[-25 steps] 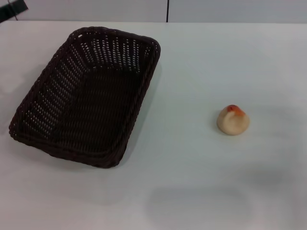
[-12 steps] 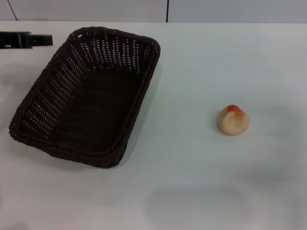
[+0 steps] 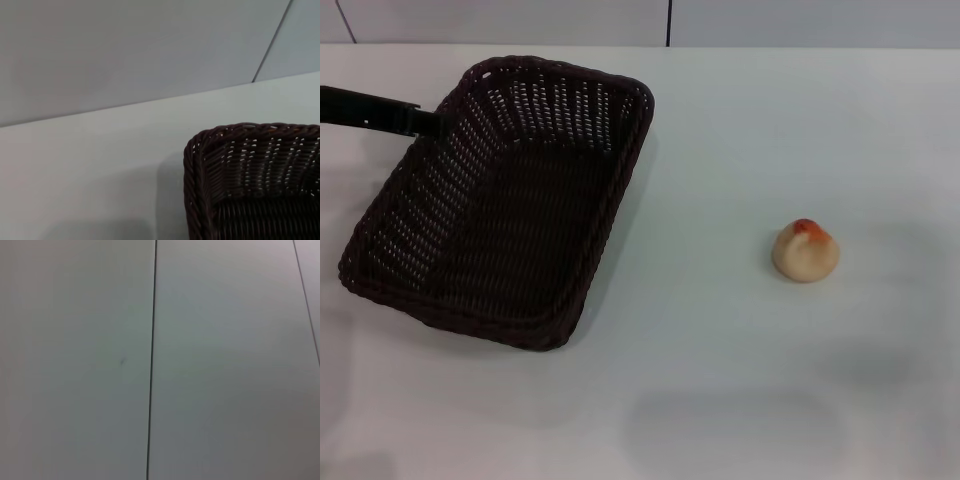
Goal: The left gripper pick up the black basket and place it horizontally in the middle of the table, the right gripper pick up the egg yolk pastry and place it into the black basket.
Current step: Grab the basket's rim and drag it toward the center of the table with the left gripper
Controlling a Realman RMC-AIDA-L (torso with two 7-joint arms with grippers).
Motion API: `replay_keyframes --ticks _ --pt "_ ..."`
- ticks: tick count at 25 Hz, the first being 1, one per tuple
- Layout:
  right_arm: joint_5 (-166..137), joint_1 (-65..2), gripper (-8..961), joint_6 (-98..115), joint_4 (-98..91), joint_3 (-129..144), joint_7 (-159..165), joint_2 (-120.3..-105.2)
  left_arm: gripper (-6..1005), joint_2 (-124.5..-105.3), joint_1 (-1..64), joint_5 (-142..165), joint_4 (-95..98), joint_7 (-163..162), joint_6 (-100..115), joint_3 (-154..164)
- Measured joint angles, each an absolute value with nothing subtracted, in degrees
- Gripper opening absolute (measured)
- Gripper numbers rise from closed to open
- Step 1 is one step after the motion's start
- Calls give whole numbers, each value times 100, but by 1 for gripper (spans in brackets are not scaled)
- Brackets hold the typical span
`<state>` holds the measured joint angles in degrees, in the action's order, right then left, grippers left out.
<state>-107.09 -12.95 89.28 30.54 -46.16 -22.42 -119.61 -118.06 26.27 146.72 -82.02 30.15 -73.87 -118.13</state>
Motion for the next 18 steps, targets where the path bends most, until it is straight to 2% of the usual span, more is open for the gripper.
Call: replay_keyframes --ticks 18 --pt "-10695 -1322 469 8956 3046 -4605 -2241 -11944 590 -11799 2742 14932 -7463 3070 -7083 -11659"
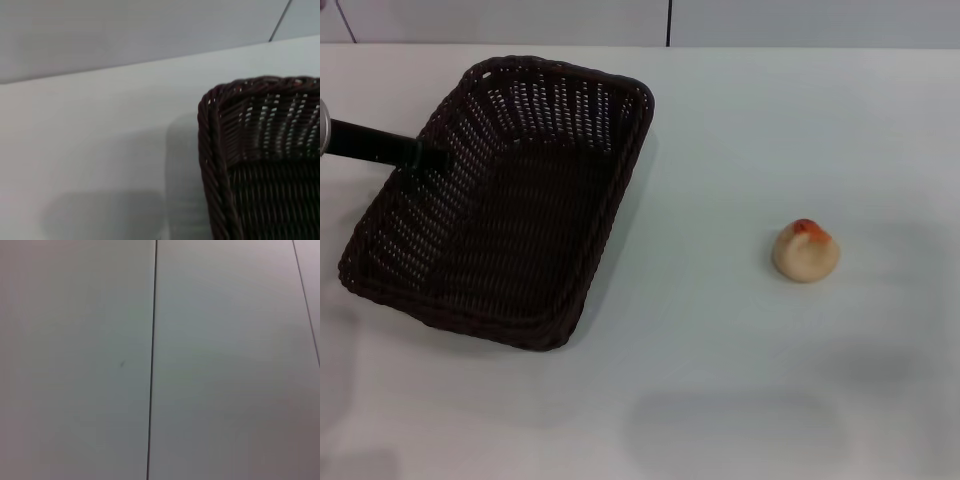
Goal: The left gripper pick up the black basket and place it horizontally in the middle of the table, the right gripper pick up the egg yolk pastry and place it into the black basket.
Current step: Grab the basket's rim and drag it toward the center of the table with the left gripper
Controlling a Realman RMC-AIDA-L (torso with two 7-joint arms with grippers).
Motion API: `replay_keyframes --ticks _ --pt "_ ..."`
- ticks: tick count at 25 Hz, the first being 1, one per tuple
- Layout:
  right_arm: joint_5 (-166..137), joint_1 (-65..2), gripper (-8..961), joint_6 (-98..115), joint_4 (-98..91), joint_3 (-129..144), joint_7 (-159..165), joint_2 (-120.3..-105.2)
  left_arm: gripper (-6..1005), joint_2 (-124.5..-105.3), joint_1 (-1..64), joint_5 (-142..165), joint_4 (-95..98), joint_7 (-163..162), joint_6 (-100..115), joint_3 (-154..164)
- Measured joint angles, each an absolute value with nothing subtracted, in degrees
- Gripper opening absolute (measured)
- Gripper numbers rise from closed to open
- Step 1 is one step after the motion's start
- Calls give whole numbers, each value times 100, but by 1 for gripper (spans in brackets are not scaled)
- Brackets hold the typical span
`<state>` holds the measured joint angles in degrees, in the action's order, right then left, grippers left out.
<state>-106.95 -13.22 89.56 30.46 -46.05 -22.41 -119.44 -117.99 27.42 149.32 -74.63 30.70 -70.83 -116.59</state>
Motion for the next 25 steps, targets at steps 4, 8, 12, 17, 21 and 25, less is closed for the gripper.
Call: replay_keyframes --ticks 4,8,12,17,21,25 --pt "-10695 -1344 471 8950 3043 -4605 -2241 -11944 590 -11796 2827 15088 -7275 3070 -7068 -11623" --pt "-10695 -1345 473 8940 3038 -4605 -2241 -11944 588 -11795 2835 15099 -7258 3070 -7055 -11584" --pt "-10696 -1345 474 8940 3032 -4605 -2241 -11944 550 -11794 2840 15130 -7279 3108 -7039 -11524" --pt "-10695 -1342 476 8944 3029 -4605 -2241 -11944 380 -11798 2840 15146 -7329 3137 -7021 -11438" --pt "-10695 -1336 478 8946 3030 -4606 -2241 -11944 268 -11794 2863 15151 -7337 3174 -7022 -11434" --pt "-10695 -1327 480 8940 3032 -4622 -2241 -11946 240 -11786 2875 15142 -7369 3265 -7022 -11443"
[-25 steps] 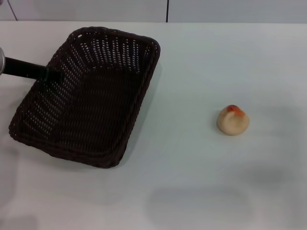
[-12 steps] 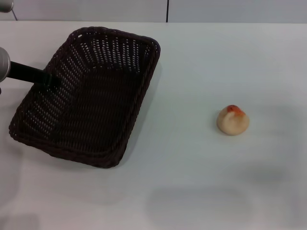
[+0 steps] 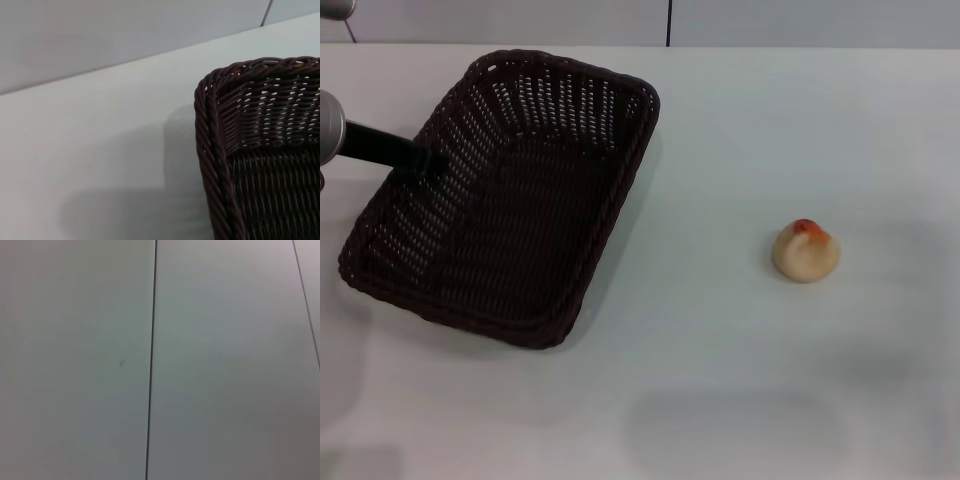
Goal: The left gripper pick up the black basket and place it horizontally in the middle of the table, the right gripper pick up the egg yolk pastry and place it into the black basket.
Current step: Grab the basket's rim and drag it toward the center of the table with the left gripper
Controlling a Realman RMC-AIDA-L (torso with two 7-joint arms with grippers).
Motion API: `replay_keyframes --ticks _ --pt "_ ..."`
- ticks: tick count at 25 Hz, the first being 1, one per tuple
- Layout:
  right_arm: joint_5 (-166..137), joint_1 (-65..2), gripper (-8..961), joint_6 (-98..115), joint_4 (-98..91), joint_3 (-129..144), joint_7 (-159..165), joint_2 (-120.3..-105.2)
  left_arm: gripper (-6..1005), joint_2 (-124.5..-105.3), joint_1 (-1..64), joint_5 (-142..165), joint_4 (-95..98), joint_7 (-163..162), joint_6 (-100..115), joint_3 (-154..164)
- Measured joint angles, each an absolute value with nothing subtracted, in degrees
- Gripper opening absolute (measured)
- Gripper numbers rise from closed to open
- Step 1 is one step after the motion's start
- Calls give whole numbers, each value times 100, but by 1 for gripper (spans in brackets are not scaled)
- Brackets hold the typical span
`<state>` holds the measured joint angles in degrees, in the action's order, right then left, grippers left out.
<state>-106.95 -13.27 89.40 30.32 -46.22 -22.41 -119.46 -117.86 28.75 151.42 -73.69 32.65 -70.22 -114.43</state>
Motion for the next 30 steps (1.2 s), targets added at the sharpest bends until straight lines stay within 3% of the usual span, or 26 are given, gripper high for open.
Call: replay_keyframes --ticks 11,24,30 --pt "-10617 -1319 484 8938 3061 -4623 -2241 -11953 231 -11701 3386 14382 -7423 4624 -7503 -12407" --pt "-10325 -1183 490 8974 3107 -4548 -2241 -11977 197 -11271 4162 13337 -7305 6043 -8395 -12729" --pt "-10008 -1038 492 9062 3152 -4351 -2241 -11981 198 -11189 4492 13147 -7260 6675 -8875 -12733"
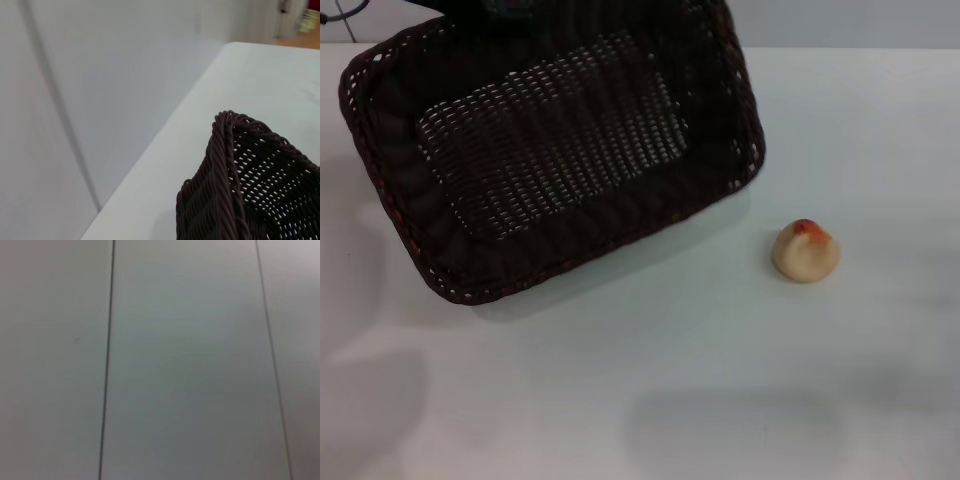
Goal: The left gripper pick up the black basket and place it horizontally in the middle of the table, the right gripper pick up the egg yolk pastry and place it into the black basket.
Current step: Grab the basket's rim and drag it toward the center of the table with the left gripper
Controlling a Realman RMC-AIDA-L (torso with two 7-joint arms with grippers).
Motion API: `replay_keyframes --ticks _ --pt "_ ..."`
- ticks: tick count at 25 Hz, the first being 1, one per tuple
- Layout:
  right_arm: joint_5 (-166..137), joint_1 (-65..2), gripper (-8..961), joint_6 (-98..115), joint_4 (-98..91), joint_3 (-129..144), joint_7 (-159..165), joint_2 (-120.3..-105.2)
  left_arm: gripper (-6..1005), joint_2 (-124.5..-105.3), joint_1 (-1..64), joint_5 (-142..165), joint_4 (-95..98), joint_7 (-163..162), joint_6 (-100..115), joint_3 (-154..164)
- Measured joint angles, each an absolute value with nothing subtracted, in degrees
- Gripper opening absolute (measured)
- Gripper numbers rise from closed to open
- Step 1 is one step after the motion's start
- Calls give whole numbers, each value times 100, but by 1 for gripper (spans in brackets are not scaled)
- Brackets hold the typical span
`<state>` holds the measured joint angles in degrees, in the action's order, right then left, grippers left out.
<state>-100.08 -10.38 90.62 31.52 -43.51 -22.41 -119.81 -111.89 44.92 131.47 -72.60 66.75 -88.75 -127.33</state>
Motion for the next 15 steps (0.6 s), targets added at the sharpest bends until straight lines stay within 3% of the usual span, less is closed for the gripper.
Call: replay_keyframes --ticks 7,15 --pt "-9741 -737 495 9357 3360 -4115 -2243 -11980 199 -11182 4916 13119 -7163 7641 -9691 -12679" --pt "-9729 -631 498 9435 3414 -4101 -2253 -11979 200 -11416 5005 13130 -7179 8020 -9896 -12425"
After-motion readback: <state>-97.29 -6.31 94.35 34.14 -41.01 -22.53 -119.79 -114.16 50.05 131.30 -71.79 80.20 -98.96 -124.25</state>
